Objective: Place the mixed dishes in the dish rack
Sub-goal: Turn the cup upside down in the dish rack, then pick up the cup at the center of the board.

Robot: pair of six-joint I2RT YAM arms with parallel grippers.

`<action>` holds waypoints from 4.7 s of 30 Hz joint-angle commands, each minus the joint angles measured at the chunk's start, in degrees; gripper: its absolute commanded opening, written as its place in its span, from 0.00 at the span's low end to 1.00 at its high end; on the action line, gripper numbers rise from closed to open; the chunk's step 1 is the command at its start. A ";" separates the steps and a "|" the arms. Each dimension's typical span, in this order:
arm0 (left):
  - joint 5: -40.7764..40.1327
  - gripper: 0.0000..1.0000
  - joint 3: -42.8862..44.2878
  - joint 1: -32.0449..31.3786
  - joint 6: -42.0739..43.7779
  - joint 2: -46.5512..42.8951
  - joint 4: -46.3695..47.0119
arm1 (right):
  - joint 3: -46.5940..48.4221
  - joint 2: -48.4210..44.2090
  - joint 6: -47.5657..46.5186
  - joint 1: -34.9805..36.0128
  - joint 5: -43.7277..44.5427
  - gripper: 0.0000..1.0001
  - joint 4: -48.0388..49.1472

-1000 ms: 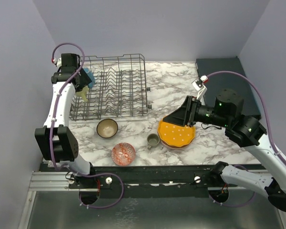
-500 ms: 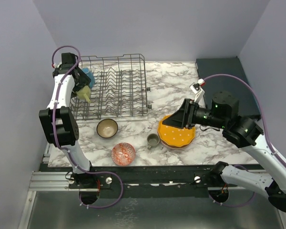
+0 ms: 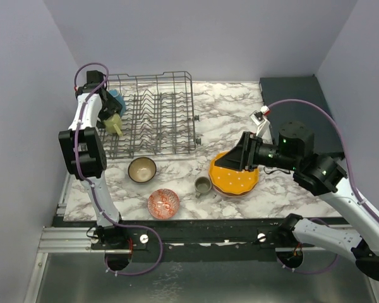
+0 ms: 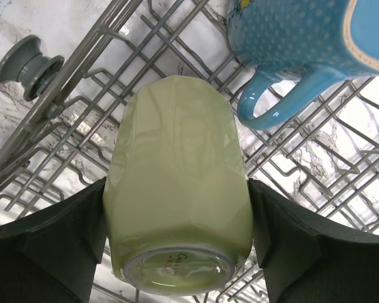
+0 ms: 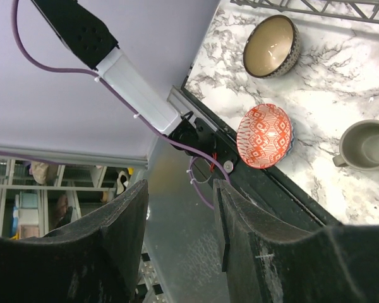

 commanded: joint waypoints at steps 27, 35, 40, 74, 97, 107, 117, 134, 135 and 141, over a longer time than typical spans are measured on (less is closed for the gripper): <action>3.57 0.54 9.09 0.83 3.94 5.89 -3.26 | -1.35 0.94 -0.54 0.23 1.10 0.54 0.96; 3.56 0.77 10.55 0.83 5.74 4.39 -3.70 | -1.35 0.79 -0.48 0.23 0.99 0.55 1.05; 4.48 0.90 10.76 0.84 6.29 3.59 -3.70 | -1.53 0.46 -0.30 0.26 0.96 0.59 0.98; 17.55 0.99 -7.62 -1.79 15.36 -23.86 1.40 | 1.04 0.57 -5.61 0.25 8.30 0.68 -9.20; 11.16 0.88 -32.44 -15.45 8.61 -50.86 -1.14 | 1.15 2.45 -10.00 0.28 16.72 0.68 -15.67; 9.94 0.86 -39.21 -15.75 6.83 -55.63 -2.19 | 4.07 10.00 -11.97 0.22 20.27 0.67 -15.92; 13.25 0.86 -43.66 -15.70 6.60 -57.07 -1.61 | 3.18 16.19 -12.90 0.27 20.74 0.64 -16.12; 20.54 0.84 -45.15 -33.15 1.71 -54.63 -0.09 | -2.81 23.86 -12.20 0.36 24.76 0.59 -15.47; 19.83 0.84 -45.16 -34.86 1.07 -54.39 0.28 | -3.08 23.97 -12.10 0.29 25.06 0.59 -15.71; 15.82 0.80 -44.92 -44.29 -2.82 -50.60 3.16 | -4.88 22.81 -11.05 0.32 24.75 0.57 -15.87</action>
